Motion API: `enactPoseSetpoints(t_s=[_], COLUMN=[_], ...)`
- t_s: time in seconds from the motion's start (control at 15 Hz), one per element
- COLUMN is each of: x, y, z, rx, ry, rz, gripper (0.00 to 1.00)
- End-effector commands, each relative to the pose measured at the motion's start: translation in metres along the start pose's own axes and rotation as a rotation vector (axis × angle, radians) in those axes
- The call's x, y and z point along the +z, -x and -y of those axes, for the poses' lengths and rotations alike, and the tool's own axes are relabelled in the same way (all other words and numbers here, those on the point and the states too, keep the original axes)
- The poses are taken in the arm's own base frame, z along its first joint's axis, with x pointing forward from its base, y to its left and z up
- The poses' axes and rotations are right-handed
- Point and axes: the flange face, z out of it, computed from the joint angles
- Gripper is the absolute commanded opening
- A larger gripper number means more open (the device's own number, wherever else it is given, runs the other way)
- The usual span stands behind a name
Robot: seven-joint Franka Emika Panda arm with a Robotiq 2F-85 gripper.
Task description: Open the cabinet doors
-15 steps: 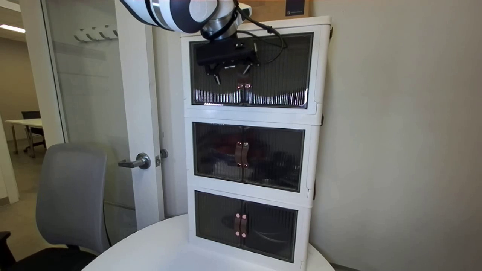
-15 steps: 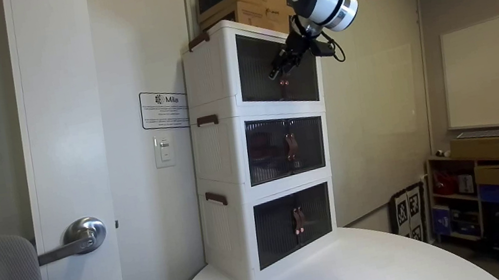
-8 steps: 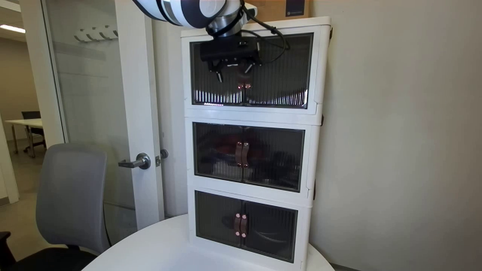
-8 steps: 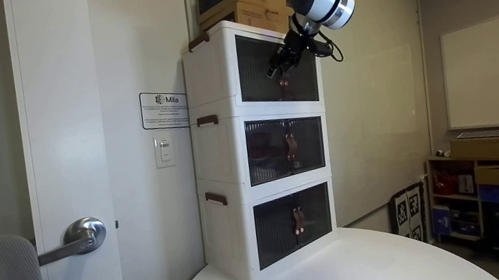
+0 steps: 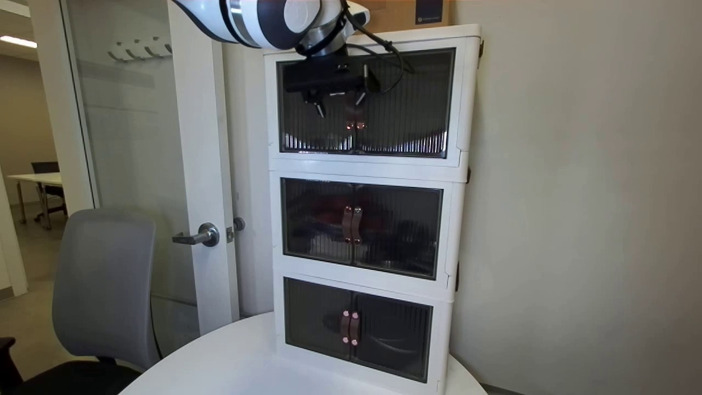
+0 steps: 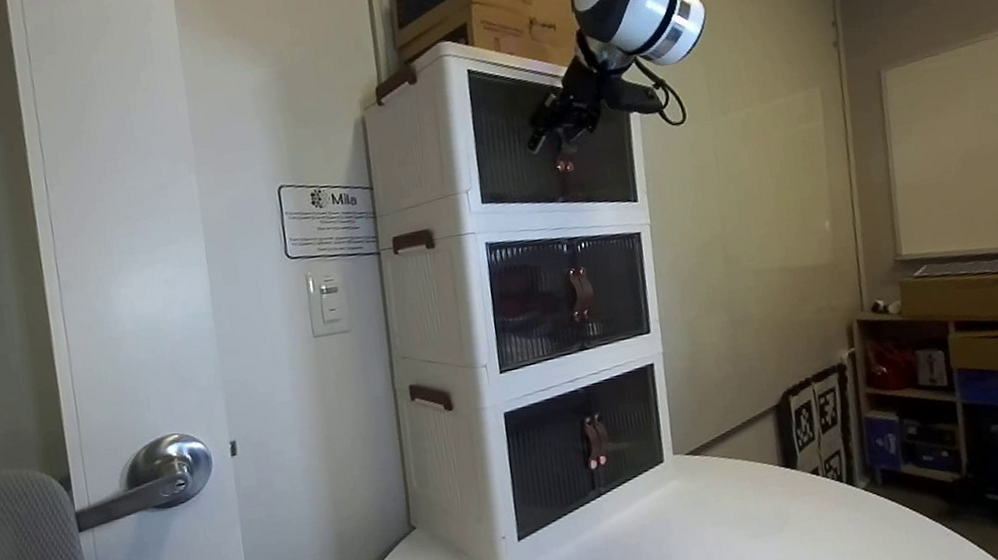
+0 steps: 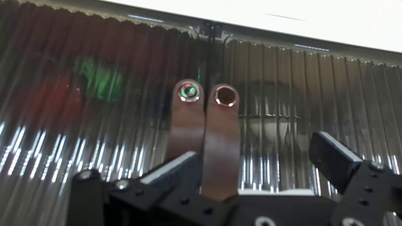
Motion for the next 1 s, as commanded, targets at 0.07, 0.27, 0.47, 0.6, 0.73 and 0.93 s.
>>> enactPoseSetpoints(t_s=[0.07,0.27,0.47,0.6,0.73,0.93], x=[0.005,0.011,0.014,0.014,0.012,0.01], y=[0.002,0.015,0.024,0.026,0.027,0.029], z=[0.032,0.045,0.048,0.049,0.049,0.048], rx=[-0.025,-0.06,-0.089,-0.099,-0.106,-0.11], ry=[0.134,0.203,0.257,0.285,0.306,0.328], rz=[-0.153,-0.194,-0.224,-0.236,-0.242,-0.244], gripper=[1.0,1.0,1.0,0.89,0.66,0.43])
